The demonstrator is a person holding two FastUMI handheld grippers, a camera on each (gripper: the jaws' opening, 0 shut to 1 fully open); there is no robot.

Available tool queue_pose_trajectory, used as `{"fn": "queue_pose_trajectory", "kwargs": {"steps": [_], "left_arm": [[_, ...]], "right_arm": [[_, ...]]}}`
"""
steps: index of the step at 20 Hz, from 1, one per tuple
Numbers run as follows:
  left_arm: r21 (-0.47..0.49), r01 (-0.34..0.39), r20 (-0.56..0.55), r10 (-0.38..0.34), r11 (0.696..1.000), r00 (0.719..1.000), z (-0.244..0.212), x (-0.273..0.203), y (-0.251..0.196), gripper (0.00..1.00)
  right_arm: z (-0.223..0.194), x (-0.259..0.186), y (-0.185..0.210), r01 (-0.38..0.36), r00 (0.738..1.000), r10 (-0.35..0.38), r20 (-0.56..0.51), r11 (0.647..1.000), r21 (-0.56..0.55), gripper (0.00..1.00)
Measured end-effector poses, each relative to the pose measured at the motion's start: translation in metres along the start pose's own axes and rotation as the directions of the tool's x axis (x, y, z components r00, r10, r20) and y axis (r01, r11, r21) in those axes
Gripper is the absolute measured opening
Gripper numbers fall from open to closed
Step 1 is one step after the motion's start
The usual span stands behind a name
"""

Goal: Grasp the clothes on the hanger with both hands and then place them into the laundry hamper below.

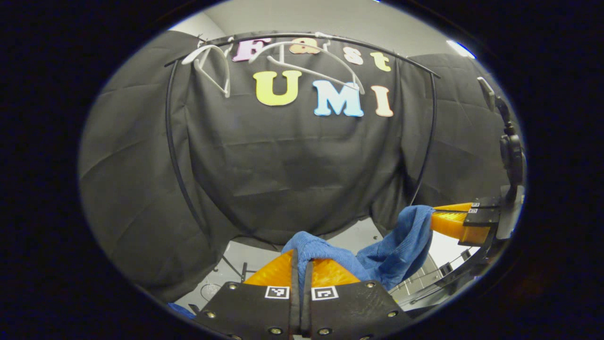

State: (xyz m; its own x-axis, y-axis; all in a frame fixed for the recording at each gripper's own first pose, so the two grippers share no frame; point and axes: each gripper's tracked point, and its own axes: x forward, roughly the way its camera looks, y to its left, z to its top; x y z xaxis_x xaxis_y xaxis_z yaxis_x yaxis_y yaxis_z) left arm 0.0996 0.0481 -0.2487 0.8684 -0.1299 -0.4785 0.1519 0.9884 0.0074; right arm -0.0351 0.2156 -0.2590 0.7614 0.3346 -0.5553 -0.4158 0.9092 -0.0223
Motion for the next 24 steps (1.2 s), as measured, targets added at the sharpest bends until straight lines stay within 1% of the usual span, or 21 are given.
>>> {"fn": "queue_pose_trajectory", "kwargs": {"steps": [2, 3, 4, 6, 7, 10, 11, 12, 13, 14, 15, 17, 20, 21, 22, 23, 24], "left_arm": [[-0.002, 0.016, -0.021, -0.016, 1.0, 1.0, -0.014, 0.007, 0.001, 0.02], [-0.003, 0.021, -0.035, -0.021, 1.0, 0.999, -0.023, 0.011, 0.002, 0.0], [-0.004, 0.023, -0.05, -0.023, 1.0, 0.998, -0.031, 0.016, 0.003, 0.02], [-0.003, 0.03, -0.075, -0.03, 1.0, 0.997, -0.048, 0.023, 0.0, 0.02], [-0.002, 0.034, -0.086, -0.034, 0.999, 0.996, -0.058, 0.029, -0.003, 0.0], [-0.004, 0.043, -0.132, -0.043, 0.999, 0.99, -0.086, 0.046, -0.005, 0.0], [-0.007, 0.045, -0.147, -0.045, 0.999, 0.988, -0.093, 0.052, -0.005, 0.02], [-0.008, 0.045, -0.163, -0.046, 0.999, 0.985, -0.101, 0.057, -0.006, 0.02], [-0.013, 0.046, -0.176, -0.047, 0.999, 0.983, -0.106, 0.059, -0.008, 0.0], [-0.021, 0.046, -0.186, -0.049, 0.999, 0.981, -0.108, 0.061, -0.01, 0.02], [-0.03, 0.046, -0.194, -0.051, 0.998, 0.98, -0.108, 0.064, -0.009, 0.02], [-0.046, 0.041, -0.219, -0.05, 0.998, 0.974, -0.119, 0.068, -0.006, 0.02], [-0.063, 0.031, -0.26, -0.046, 0.998, 0.964, -0.148, 0.077, -0.007, 0.02], [-0.062, 0.028, -0.271, -0.044, 0.998, 0.961, -0.148, 0.073, -0.006, 0.0], [-0.061, 0.025, -0.281, -0.041, 0.998, 0.959, -0.149, 0.073, -0.004, 0.02], [-0.061, 0.023, -0.289, -0.04, 0.998, 0.957, -0.152, 0.073, -0.004, 0.0], [-0.063, 0.022, -0.296, -0.039, 0.998, 0.954, -0.155, 0.076, -0.003, 0.0]], "right_arm": [[-0.021, 0.005, 0.005, 0.0, 0.999, 0.001, -0.045, 1.0, 0.023, 0.0], [-0.03, 0.01, 0.006, 0.001, 0.997, 0.001, -0.071, 1.0, 0.03, 0.0], [-0.036, 0.013, 0.006, 0.001, 0.996, 0.002, -0.089, 0.999, 0.033, 0.0], [-0.046, 0.023, 0.004, 0.004, 0.992, 0.001, -0.128, 0.999, 0.037, 0.0], [-0.054, 0.026, 0.004, 0.006, 0.989, 0.0, -0.149, 0.999, 0.042, 0.0], [-0.076, 0.036, 0.006, 0.012, 0.977, 0.004, -0.212, 0.997, 0.071, 0.01], [-0.082, 0.039, 0.006, 0.014, 0.974, 0.005, -0.227, 0.997, 0.081, 0.01], [-0.087, 0.041, 0.006, 0.015, 0.972, 0.006, -0.235, 0.996, 0.084, 0.01], [-0.092, 0.043, 0.006, 0.015, 0.97, 0.006, -0.244, 0.997, 0.082, 0.01], [-0.096, 0.044, 0.006, 0.016, 0.967, 0.005, -0.256, 0.997, 0.077, 0.02], [-0.103, 0.045, 0.005, 0.017, 0.963, 0.004, -0.268, 0.997, 0.076, 0.02], [-0.116, 0.044, 0.004, 0.024, 0.955, 0.005, -0.296, 0.995, 0.095, 0.02], [-0.132, 0.045, 0.006, 0.042, 0.944, 0.007, -0.329, 0.989, 0.14, 0.03], [-0.136, 0.044, 0.006, 0.047, 0.941, 0.004, -0.339, 0.989, 0.141, 0.03], [-0.139, 0.044, 0.006, 0.048, 0.938, 0.004, -0.348, 0.989, 0.141, 0.03], [-0.142, 0.043, 0.008, 0.047, 0.935, 0.006, -0.354, 0.989, 0.142, 0.04], [-0.144, 0.043, 0.008, 0.049, 0.934, 0.006, -0.358, 0.988, 0.144, 0.04]]}}
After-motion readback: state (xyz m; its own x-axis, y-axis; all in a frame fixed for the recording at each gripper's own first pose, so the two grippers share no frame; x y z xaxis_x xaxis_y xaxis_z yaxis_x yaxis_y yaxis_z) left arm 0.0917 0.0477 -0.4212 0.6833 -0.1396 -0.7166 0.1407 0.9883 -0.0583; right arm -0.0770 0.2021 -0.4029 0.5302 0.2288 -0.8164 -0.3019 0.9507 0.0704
